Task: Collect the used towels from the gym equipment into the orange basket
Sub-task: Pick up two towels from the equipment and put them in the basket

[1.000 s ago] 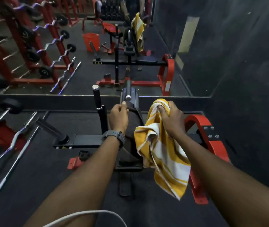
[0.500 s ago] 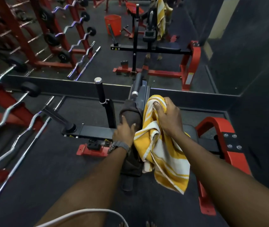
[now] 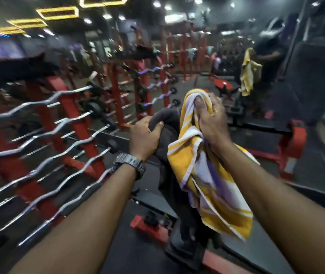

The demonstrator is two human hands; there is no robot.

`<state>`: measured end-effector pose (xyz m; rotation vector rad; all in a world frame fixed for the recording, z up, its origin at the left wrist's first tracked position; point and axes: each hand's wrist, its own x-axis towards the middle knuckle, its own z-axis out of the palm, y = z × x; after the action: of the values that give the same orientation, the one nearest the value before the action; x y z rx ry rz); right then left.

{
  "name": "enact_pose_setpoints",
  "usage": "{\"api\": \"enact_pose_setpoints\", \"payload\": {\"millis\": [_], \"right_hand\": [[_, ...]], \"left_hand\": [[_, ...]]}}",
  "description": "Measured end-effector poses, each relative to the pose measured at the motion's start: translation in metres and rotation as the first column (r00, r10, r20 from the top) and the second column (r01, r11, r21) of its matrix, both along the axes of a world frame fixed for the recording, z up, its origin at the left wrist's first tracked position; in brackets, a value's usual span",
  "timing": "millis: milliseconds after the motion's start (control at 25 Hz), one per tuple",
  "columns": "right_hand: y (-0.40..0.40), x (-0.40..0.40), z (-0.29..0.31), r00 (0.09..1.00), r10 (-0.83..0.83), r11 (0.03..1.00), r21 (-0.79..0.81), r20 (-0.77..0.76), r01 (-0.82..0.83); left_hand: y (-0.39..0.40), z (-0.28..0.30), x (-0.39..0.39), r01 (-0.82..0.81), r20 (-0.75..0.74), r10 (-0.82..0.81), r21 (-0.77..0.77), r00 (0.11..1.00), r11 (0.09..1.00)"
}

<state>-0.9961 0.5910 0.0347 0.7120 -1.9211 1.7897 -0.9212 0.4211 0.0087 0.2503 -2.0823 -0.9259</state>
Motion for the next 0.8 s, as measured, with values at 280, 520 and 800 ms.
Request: {"api": "enact_pose_setpoints", "payload": {"millis": [280,520,800], "right_hand": [[-0.112,0.096,0.144,0.927,0.350,0.893,-0.251,-0.133,-0.373],[-0.234,0.241,0.168,0.833,0.519,0.794,-0.254,-0.192,-0.553],[-0.369,0.418,0.141,0.719,0.688,0.680,-0.262,-0.094,-0.685]], "left_hand": [[-0.081,0.136,0.149,-0.260,-0.340,0.237,-0.021,0.910,0.965],[-0.156,0.166,0.338,-0.570,-0.412,0.501,-0.056,0.761,0.819],[-0.218,0.172,0.549,-0.841,-0.369,0.766,-0.099,0.527,0.531]]}}
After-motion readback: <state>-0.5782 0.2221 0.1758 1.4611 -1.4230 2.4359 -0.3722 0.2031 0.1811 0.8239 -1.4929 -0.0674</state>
